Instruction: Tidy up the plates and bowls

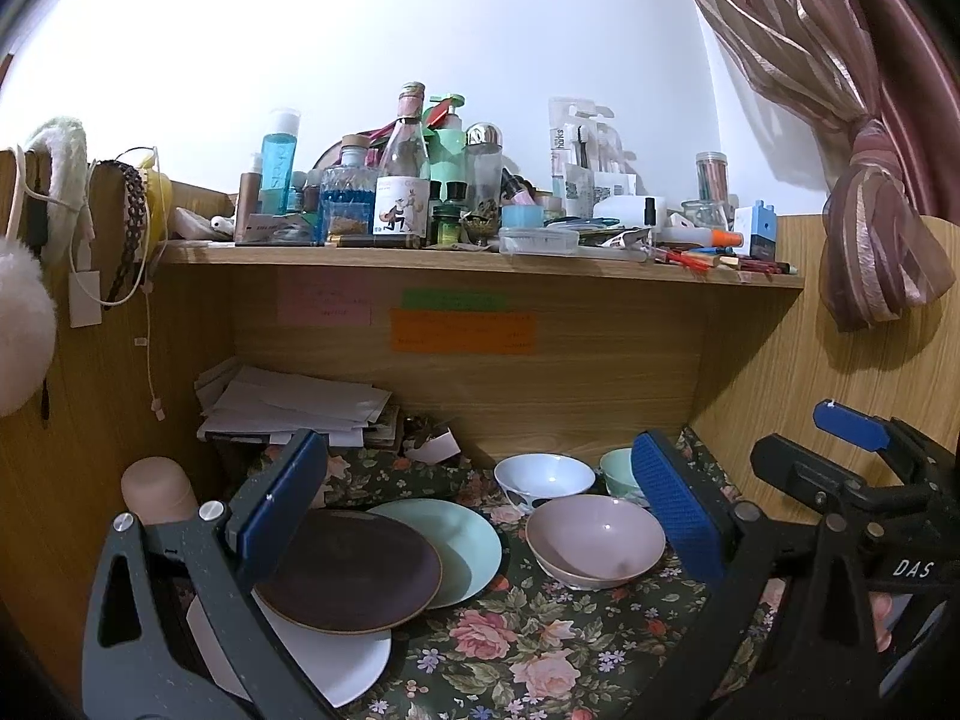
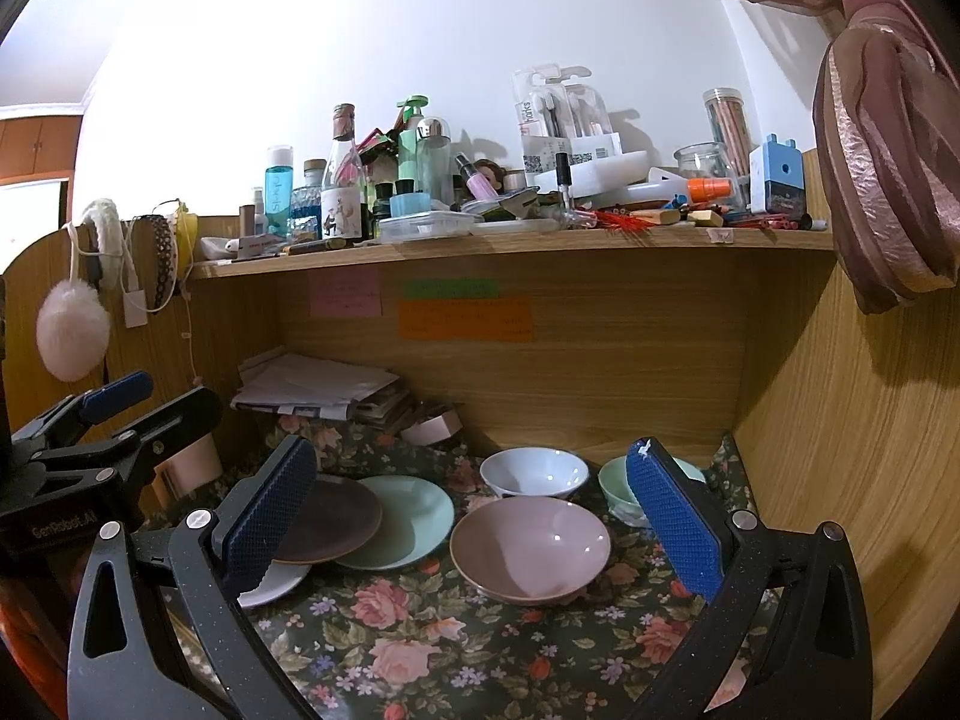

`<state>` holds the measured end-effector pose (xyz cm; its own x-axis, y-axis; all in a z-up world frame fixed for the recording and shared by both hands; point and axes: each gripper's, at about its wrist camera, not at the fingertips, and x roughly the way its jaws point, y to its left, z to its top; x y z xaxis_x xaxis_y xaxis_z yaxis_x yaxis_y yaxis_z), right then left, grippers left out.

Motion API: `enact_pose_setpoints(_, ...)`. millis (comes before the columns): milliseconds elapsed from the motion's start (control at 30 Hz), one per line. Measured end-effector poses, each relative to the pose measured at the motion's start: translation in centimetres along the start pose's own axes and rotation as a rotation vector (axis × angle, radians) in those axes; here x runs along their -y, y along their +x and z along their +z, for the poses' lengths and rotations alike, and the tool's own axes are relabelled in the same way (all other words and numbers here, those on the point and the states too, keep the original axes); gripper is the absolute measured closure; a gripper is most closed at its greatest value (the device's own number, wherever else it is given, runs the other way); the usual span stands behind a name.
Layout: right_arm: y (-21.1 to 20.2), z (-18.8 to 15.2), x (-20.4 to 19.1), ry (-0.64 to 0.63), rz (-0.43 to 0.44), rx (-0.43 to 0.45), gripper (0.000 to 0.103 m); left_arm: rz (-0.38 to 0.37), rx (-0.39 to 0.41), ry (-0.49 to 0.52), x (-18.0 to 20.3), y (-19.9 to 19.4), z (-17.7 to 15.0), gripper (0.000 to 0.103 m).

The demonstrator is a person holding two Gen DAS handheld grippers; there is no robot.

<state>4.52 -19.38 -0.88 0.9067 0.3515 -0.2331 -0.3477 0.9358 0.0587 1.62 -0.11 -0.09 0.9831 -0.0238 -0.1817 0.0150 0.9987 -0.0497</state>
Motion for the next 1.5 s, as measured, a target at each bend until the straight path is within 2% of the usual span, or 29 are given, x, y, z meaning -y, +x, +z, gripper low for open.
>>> enact_pose_setpoints(900,0.0,0.1,-0.2,-0.005,0.0,0.003,0.0,-0.002,0.013,0.004,0.1,-0.3,0.0,0.0)
enact_pose_setpoints(1500,1.2,-0.2,-0.3,-0.001,0.01,-0.026,0.0,0.002,-0.012,-0.004,-0.6,0.7,-0.6,0.0)
